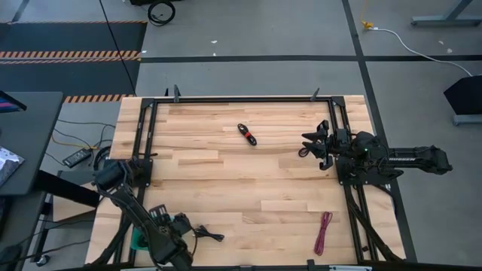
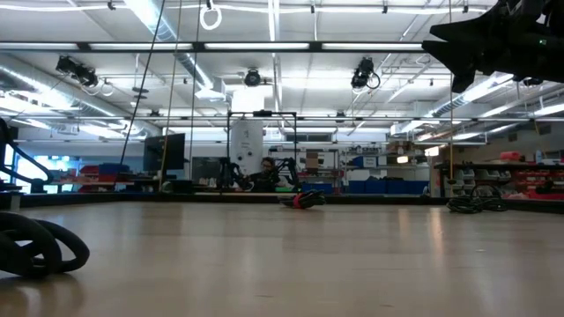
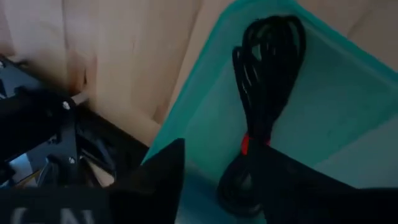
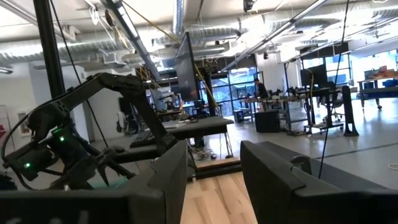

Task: Pick and place USB-C Cables
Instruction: Put the black charger cable into the green bin

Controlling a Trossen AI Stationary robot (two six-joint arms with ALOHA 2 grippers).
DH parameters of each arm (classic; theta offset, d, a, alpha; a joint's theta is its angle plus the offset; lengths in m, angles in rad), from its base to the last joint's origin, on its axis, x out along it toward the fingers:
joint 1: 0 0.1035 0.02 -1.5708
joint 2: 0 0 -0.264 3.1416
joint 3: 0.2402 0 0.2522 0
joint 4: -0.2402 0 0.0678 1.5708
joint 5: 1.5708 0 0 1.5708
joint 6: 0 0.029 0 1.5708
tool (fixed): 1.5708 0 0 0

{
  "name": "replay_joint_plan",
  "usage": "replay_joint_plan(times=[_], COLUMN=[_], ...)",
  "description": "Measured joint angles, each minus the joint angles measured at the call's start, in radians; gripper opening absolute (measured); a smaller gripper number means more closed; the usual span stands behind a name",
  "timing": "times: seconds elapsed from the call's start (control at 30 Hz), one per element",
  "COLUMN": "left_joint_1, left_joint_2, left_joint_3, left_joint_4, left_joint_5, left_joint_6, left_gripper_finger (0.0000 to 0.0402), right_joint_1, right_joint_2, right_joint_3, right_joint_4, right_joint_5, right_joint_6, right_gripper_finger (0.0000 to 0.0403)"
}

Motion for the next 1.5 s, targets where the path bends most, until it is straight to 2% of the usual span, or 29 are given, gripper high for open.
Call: replay_joint_plan(times=[0.17, 0.3, 0.4, 0.6, 0.83, 1.07, 1.5], left_joint_1=[0.042, 0.098, 0.148, 0.237, 0.293, 0.281, 0.251], left_joint_2=[-0.002, -0.010, -0.008, -0.005, -0.006, -0.005, 0.023], left_joint_3=[0.114, 0.228, 0.256, 0.184, 0.105, 0.022, -0.108], left_joint_4=[-0.094, -0.049, 0.053, 0.213, 0.394, 0.539, 0.695], left_joint_5=[-0.042, -0.228, -0.274, -0.199, -0.136, -0.041, -0.020], left_joint_6=[0.032, 0.126, 0.280, 0.432, 0.542, 0.533, 0.492], left_gripper_finger=[0.0208, 0.0202, 0.0194, 0.0190, 0.0190, 0.0190, 0.0190], right_joint_1=[0.000, 0.000, 0.000, 0.000, 0.000, 0.000, 0.000], right_joint_2=[0.000, 0.000, 0.000, 0.000, 0.000, 0.000, 0.000], right_joint_3=[0.000, 0.000, 0.000, 0.000, 0.000, 0.000, 0.000], right_joint_4=[0.000, 0.000, 0.000, -0.018, -0.034, -0.037, -0.049], right_joint_5=[0.000, 0.000, -0.014, -0.074, -0.085, -0.092, -0.092], right_joint_6=[0.000, 0.000, 0.000, 0.000, 0.001, 0.023, 0.023], right_gripper_finger=[0.0155, 0.0155, 0.0155, 0.0155, 0.0155, 0.0155, 0.0155])
